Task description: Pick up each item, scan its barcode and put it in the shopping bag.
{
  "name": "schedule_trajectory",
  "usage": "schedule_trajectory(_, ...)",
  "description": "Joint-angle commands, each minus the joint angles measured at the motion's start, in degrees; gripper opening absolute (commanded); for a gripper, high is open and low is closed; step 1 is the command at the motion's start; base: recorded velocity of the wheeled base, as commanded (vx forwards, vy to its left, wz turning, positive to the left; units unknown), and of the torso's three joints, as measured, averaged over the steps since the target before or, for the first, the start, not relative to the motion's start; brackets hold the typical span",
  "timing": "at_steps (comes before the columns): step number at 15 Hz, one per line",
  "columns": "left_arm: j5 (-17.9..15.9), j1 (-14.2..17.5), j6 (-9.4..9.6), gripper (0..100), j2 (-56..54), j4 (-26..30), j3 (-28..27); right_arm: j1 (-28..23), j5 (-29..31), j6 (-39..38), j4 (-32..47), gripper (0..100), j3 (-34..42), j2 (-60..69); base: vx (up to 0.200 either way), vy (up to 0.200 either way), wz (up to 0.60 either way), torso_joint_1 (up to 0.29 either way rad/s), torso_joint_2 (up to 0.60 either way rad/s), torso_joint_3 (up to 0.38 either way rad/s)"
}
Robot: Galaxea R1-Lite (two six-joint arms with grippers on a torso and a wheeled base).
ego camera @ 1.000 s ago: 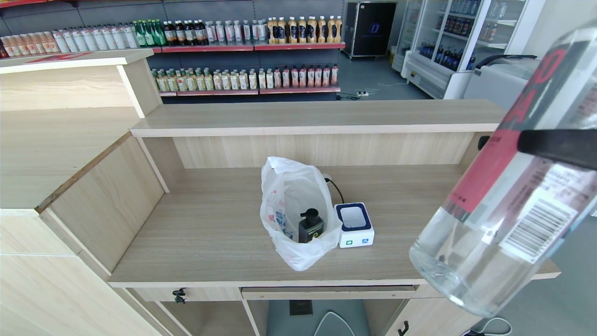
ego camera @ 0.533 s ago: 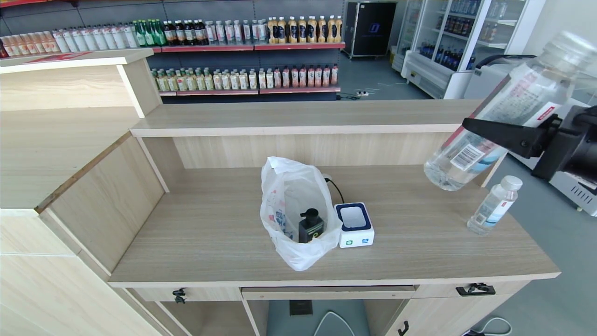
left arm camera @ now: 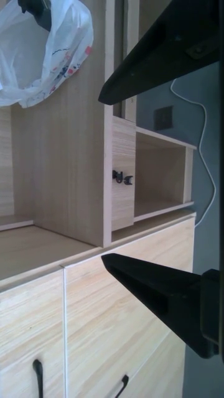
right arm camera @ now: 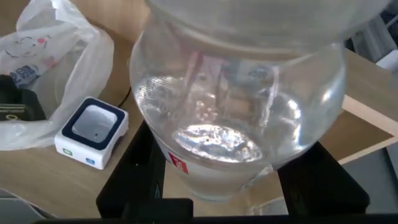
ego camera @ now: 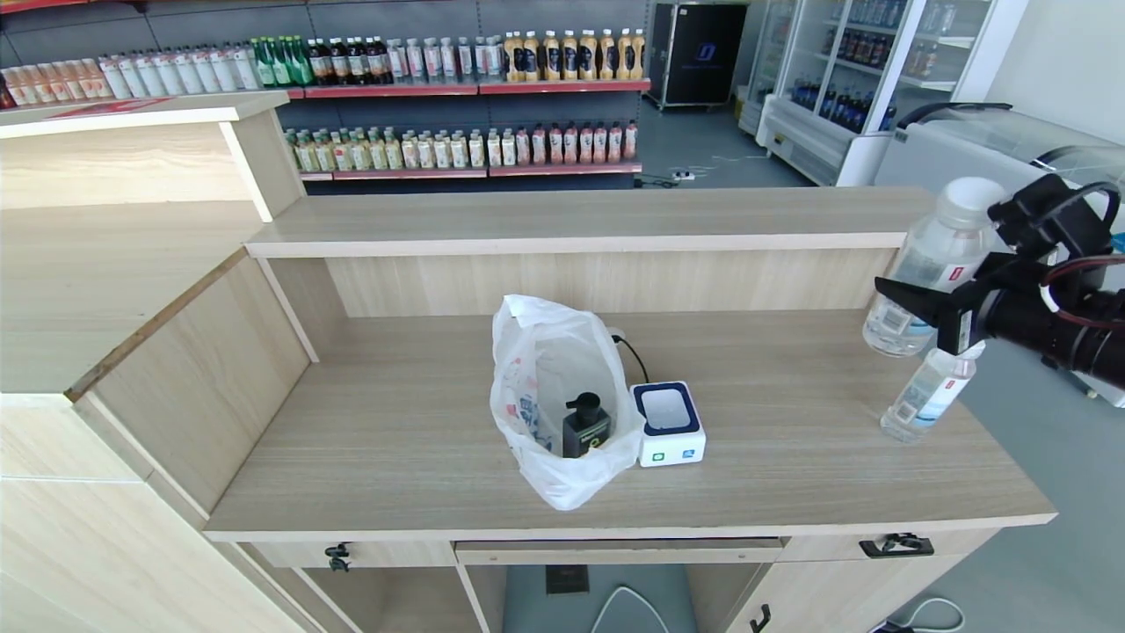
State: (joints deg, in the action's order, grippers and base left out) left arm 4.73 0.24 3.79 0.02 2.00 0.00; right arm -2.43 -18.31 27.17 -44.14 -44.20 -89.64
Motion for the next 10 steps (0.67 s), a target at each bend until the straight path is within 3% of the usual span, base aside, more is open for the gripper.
schedule_trajectory(1, 0.02, 0.02, -0.01, 100, -0.02, 0.02, 0.0, -0.3, 1.52, 0.16, -0.95, 0, -0.01, -3.09, 0.0, 0.0, 0.0, 0.0, 0.0, 0.0)
schedule_trajectory(4, 0.02, 0.02, -0.01, 100, -0.02, 0.02, 0.0, -0.39, 3.28, 2.97, -0.86, 0, 0.52, -2.82, 0.0, 0.0, 0.0, 0.0, 0.0, 0.0)
schedule_trajectory(7, 0.02, 0.02, -0.01, 100, -0.02, 0.02, 0.0, -0.04, 6.97, 4.12, -1.21, 0, 0.35, -3.26, 0.0, 0.0, 0.6, 0.006, 0.01, 0.002)
schedule_trajectory(10, 0.02, 0.02, -0.01, 100, -0.02, 0.02, 0.0, -0.04, 7.06, 4.29, -1.3, 0, 0.08, -4.23, 0.0, 0.0, 0.6, 0.005, 0.01, 0.002)
